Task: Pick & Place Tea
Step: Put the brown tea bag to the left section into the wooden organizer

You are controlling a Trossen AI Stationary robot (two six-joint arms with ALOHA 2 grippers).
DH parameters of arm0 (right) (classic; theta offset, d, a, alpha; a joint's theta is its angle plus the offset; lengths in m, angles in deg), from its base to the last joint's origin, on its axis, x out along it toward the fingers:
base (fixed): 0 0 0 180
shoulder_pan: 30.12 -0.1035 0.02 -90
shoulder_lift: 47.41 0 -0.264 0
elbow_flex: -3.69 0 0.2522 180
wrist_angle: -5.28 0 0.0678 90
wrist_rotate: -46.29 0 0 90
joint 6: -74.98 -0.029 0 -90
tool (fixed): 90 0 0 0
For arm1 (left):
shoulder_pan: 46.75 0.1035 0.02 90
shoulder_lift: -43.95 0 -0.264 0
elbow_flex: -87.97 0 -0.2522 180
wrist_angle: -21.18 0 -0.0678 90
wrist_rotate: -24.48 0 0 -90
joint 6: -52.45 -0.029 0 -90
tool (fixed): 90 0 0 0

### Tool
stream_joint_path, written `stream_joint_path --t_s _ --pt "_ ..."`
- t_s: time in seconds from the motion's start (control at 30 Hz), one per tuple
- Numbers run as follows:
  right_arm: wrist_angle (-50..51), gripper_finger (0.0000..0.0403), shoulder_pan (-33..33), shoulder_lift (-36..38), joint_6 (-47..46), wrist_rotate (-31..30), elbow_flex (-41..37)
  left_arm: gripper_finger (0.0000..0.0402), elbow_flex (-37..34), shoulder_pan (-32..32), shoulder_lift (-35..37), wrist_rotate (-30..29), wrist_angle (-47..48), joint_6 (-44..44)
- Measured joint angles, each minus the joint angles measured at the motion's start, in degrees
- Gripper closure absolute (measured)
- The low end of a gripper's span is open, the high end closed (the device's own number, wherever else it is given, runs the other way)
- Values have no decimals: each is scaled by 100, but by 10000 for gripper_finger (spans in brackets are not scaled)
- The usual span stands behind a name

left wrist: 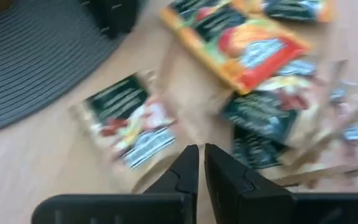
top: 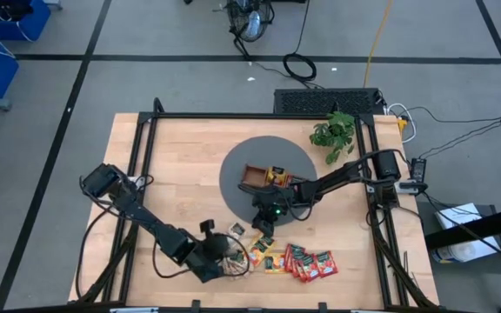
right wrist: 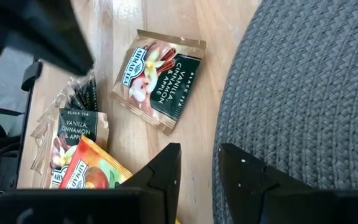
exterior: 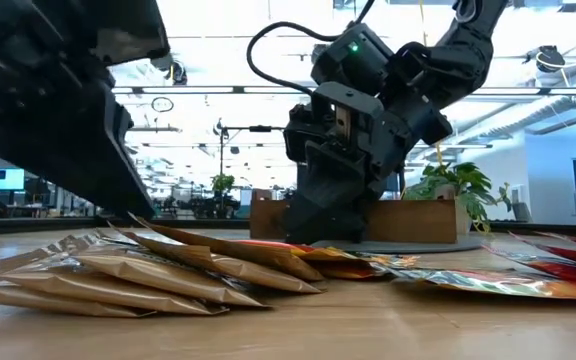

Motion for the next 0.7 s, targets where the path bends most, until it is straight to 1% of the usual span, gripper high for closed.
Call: stream_joint_path --t_s 0.13,0.23,0.43,0.7 --pt "-166 305 -56 36 23 22 -6 366 -41 150 -165 -12 109 128" --pt "-161 305 -63 75 23 44 -7 366 -37 268 -289 180 31 87" --pt "-70 305 -56 103 40 12 -6 366 -24 455 -455 90 -52 -100" --pt "-169 305 30 109 91 -2 -3 366 -26 472 -463 -11 -10 -263"
